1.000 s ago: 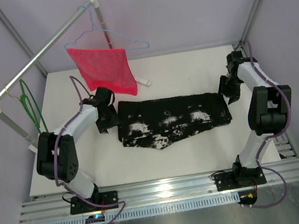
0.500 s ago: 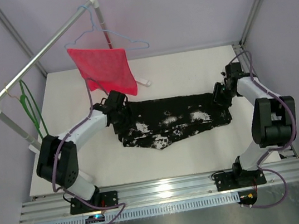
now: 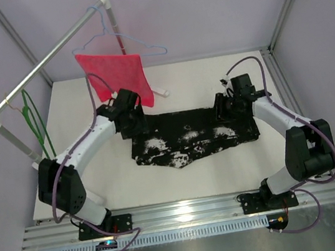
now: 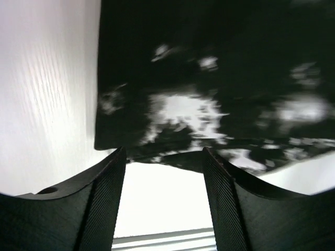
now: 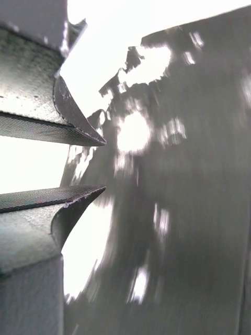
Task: Place the trousers on the hanger
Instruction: Fold the trousers, then grab a hanger with the left arm
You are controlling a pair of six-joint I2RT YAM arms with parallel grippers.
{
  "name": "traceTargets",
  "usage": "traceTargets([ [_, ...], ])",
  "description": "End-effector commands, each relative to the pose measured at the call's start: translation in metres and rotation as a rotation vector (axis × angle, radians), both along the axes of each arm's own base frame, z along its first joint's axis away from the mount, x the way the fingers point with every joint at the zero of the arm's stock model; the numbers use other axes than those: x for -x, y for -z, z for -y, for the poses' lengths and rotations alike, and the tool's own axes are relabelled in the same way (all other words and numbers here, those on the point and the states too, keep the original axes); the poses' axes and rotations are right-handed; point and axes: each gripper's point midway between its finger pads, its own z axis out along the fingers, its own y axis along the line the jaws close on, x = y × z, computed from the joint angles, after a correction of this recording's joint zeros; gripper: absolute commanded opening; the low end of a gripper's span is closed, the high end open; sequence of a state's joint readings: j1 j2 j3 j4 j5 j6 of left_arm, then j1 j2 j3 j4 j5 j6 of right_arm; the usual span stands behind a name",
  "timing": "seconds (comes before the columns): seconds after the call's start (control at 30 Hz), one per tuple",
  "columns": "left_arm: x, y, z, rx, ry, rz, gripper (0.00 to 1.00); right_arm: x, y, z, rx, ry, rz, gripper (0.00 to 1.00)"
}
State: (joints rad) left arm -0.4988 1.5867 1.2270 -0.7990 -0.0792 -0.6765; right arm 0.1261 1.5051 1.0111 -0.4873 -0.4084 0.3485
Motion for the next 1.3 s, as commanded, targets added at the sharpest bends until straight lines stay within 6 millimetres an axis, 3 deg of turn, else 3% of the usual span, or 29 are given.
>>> traceTargets([
  [0.0,-0.025,-0.126,0.015,0.104,0.047,0.289,0.62,0.003,0.009,-0.035,-0.133,-0.074,0.031,0.39],
  [0.07,-0.038,-0.164,0.007,0.079,0.025,0.394,0.63,0.018,0.035,-0.043,-0.142,-0.091,-0.029,0.39],
  [0.1,-0.051,-0.205,0.008,0.111,0.005,0.518,0.63,0.022,0.047,-0.043,-0.121,-0.088,-0.059,0.39],
  [0.17,-0.068,-0.245,-0.007,0.079,-0.083,0.653,0.70,0.030,0.070,-0.039,-0.034,-0.084,-0.108,0.39],
  [0.2,-0.069,-0.284,-0.014,0.100,-0.129,0.721,0.71,0.033,0.072,-0.037,-0.022,-0.087,-0.118,0.39],
  [0.33,-0.077,-0.318,-0.042,-0.019,-0.266,0.738,0.68,0.034,0.039,-0.045,-0.025,-0.121,-0.036,0.41],
  [0.4,-0.072,-0.324,-0.056,-0.087,-0.291,0.734,0.65,0.035,0.013,-0.052,-0.039,-0.149,0.032,0.43],
  [0.43,-0.058,-0.327,-0.069,-0.142,-0.287,0.708,0.59,0.032,0.004,-0.054,-0.046,-0.153,0.052,0.43],
  [0.53,-0.034,-0.335,-0.109,-0.296,-0.377,0.713,0.58,0.035,-0.010,-0.061,-0.045,-0.179,0.067,0.43],
  [0.67,0.008,-0.331,-0.156,-0.445,-0.433,0.712,0.62,0.042,-0.015,-0.069,-0.058,-0.205,0.083,0.45],
  [0.7,0.024,-0.338,-0.169,-0.454,-0.465,0.737,0.62,0.043,-0.017,-0.072,-0.064,-0.214,0.095,0.46],
  [0.83,0.060,-0.337,-0.208,-0.561,-0.546,0.723,0.64,0.045,-0.005,-0.072,-0.060,-0.227,0.071,0.48],
  [1.13,0.111,-0.321,-0.254,-0.652,-0.679,0.693,0.68,0.060,0.013,-0.072,-0.072,-0.260,0.040,0.49],
  [1.27,0.110,-0.305,-0.255,-0.640,-0.684,0.664,0.70,0.062,0.016,-0.068,-0.051,-0.261,0.033,0.49],
])
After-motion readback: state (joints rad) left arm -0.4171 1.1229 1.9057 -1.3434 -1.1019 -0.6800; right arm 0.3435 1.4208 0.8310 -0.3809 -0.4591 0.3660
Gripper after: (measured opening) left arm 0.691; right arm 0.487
